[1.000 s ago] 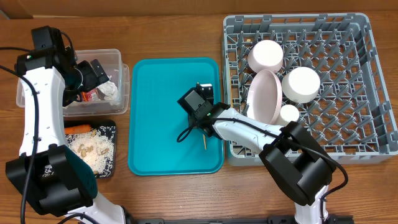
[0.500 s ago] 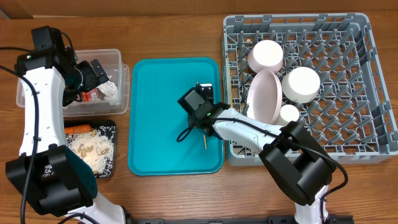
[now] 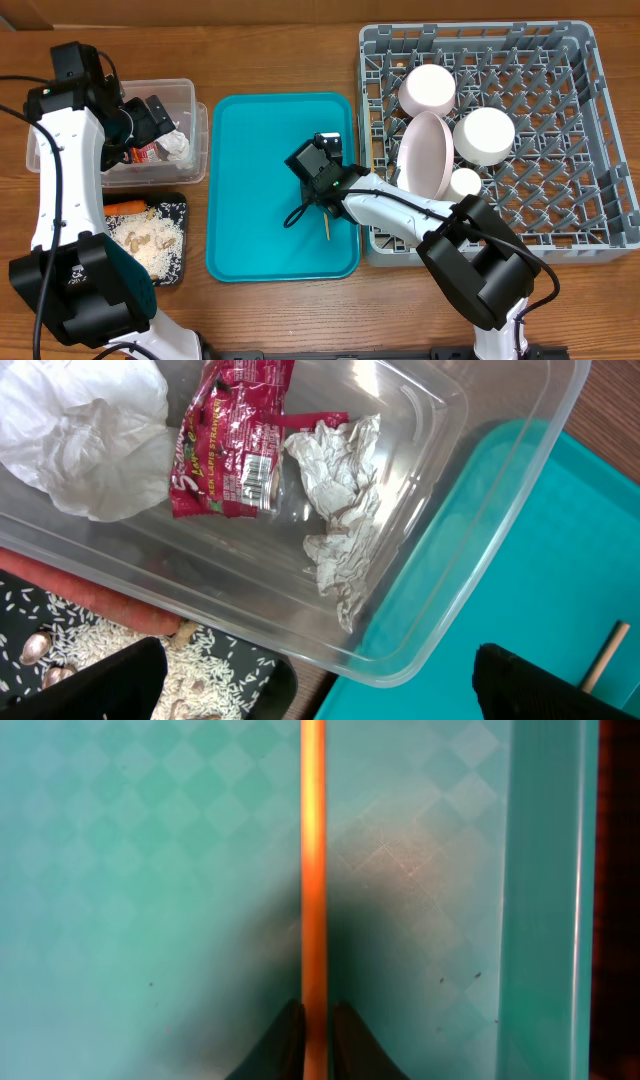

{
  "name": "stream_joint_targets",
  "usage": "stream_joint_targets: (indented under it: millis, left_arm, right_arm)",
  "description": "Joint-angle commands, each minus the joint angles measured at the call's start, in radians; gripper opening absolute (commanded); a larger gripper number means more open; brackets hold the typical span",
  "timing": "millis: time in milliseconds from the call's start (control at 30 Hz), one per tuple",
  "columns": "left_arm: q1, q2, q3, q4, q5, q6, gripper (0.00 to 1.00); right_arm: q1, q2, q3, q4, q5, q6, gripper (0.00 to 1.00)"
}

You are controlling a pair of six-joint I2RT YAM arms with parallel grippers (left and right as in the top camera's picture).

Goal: Sort waste into correct bins and load items into the dishwasher

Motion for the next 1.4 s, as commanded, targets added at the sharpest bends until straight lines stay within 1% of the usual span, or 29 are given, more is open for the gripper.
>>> stream_joint_targets:
  millis: [0,133,200,233,367,400,467,533,733,867,933,967,1167,1267,1367]
  left_arm:
    - [-0.008,0.013,0.002,0.002,0.008,-0.003,1.0]
    - [-0.008,0.013,0.002,0.002,0.008,-0.003,1.0]
    - [-0.008,0.013,0.002,0.002,0.008,-0.002,1.0]
    - [-0.008,0.013,0.002,0.001,0.008,-0.002,1.0]
    - [-0.008,0.013,0.002,0.002,0.008,-0.002,1.0]
    - [-0.008,0.013,0.002,0.002,0.008,-0.002,1.0]
    - [-0.008,0.013,0.002,0.002,0.008,-0.002,1.0]
    - [-0.008,0.013,0.002,0.002,0.008,-0.003,1.0]
    - [-0.008,0.013,0.002,0.002,0.008,-0.003,1.0]
    - [-0.008,0.013,0.002,0.002,0.008,-0.002,1.0]
    - [-0.008,0.013,0.002,0.002,0.008,-0.003,1.0]
    - [-0.008,0.013,0.002,0.002,0.008,-0.003,1.0]
    - [-0.008,0.013,0.002,0.002,0.008,-0.002,1.0]
    - [-0.007,0.013,0.002,0.002,0.008,-0.003,1.0]
    - [-0.007,0.013,0.002,0.002,0.008,-0.003,1.0]
  right_arm:
    - [-0.008,0.013,0.018,0.006,0.002,0.0,0.11]
    - [-0.008,0.014,0.016,0.006,0.003,0.0,0.12]
    - [-0.008,0.019,0.016,0.007,0.003,0.0,0.2]
    - [-0.008,0.023,0.016,0.009,0.003,0.0,0.22]
    - [-0.009,0.055,0.016,0.026,0.002,0.0,0.22]
    - [-0.009,0.057,0.016,0.027,0.002,0.0,0.22]
    - [-0.009,0.057,0.018,0.029,0.002,0.0,0.11]
    - [-0.009,0.055,0.021,0.029,0.002,0.0,0.04]
    - [-0.009,0.024,0.03,0.022,0.002,0.0,0.04]
    - [-0.009,-0.043,0.041,0.032,0.002,-0.001,0.04]
    - [-0.011,-0.182,0.046,0.033,-0.001,-0.066,0.04]
    - [-0.013,-0.215,0.046,0.033,-0.001,-0.076,0.04]
    - [-0.063,-0.418,0.046,-0.022,0.003,-0.081,0.04]
    - [-0.107,-0.468,0.046,-0.069,0.003,-0.141,0.04]
    - [-0.156,-0.475,0.045,-0.121,0.002,-0.181,0.04]
